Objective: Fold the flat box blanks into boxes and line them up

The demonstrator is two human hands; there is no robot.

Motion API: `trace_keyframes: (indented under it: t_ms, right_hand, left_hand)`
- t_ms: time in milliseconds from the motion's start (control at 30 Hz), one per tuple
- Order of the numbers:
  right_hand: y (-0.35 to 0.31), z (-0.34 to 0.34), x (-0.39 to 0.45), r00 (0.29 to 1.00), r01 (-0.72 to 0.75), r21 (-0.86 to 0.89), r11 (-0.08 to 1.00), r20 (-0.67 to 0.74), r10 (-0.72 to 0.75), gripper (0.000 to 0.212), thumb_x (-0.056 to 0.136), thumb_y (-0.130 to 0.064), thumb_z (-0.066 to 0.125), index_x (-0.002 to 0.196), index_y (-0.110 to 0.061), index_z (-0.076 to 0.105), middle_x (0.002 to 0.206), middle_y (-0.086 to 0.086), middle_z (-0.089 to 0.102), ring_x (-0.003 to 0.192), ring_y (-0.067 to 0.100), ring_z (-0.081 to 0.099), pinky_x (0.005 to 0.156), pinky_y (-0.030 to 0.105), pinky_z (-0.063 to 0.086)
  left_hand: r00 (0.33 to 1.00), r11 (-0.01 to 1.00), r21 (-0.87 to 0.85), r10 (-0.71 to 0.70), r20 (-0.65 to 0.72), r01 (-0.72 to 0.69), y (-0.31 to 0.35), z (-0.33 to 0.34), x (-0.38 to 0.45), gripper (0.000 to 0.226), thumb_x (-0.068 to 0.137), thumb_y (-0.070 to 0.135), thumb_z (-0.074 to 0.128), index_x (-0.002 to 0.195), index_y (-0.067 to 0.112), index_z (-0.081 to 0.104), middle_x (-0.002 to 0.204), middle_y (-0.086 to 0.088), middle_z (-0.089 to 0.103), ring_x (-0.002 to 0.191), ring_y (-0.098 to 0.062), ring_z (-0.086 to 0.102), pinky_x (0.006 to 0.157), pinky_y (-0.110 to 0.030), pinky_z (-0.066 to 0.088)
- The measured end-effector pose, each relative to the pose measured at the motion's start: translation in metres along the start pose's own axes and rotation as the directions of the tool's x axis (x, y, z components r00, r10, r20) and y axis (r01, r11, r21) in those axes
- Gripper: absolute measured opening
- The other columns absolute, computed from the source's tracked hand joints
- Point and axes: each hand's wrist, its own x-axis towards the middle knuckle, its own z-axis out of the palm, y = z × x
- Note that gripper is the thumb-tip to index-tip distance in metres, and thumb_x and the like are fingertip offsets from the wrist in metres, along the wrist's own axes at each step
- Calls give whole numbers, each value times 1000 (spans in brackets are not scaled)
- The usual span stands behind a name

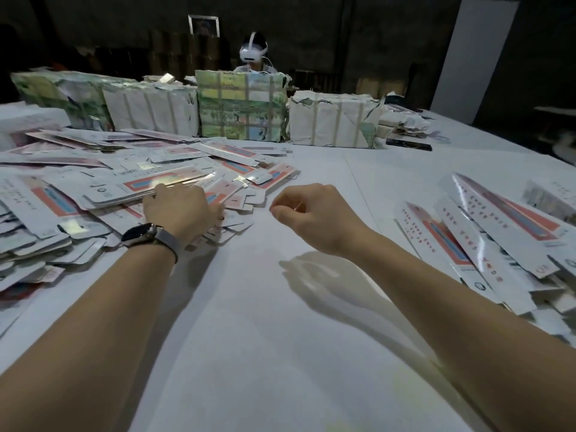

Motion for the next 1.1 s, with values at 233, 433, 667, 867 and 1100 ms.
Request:
trace_keyframes:
  t_ms: [233,433,667,867,1100]
  right_hand:
    - [12,-2,-1,994,-29,95,995,-102,38,11,90,-20,65,84,-24,73,69,-18,65,73,10,61,76,27,49]
    - [19,-22,9,930,-60,273,960,-334,153,32,92,-25,66,123,-28,58,80,-11,60,74,16,60,78,33,52]
    - [22,-25,9,944,-107,338,935,-262,202,49,93,-37,64,139,-37,47,94,7,61,84,14,63,72,26,50]
    - [16,-33,9,945,-76,316,946,-279,169,57,89,-35,69,142,-32,48,57,-27,51,58,-5,53,55,23,46]
    - [-5,-35,1,987,-47,492,870,-111,116,73,87,-54,60,151,-38,29,68,-7,66,56,1,61,47,11,41]
  left_hand:
    - [979,984,-49,164,-119,-170,30,-19,-18,16,103,25,44,94,13,51,80,-7,47,81,-33,47,68,-38,37]
    - [959,684,-675,238,-152,-277,61,-52,-33,24,96,17,52,75,13,61,63,1,61,62,-21,58,48,-24,35]
    - [868,-123,-985,494,43,119,97,-33,-61,39,81,19,55,118,29,59,89,-1,75,80,-19,72,73,-38,56]
    - [859,-380,-890,512,26,254,98,-34,-77,42,97,9,34,135,16,50,106,-22,66,83,-34,69,75,-54,61]
    - [855,-263,-949,518,12,173,76,-30,-84,58,103,59,31,113,24,76,110,-9,75,101,-31,72,71,-36,57]
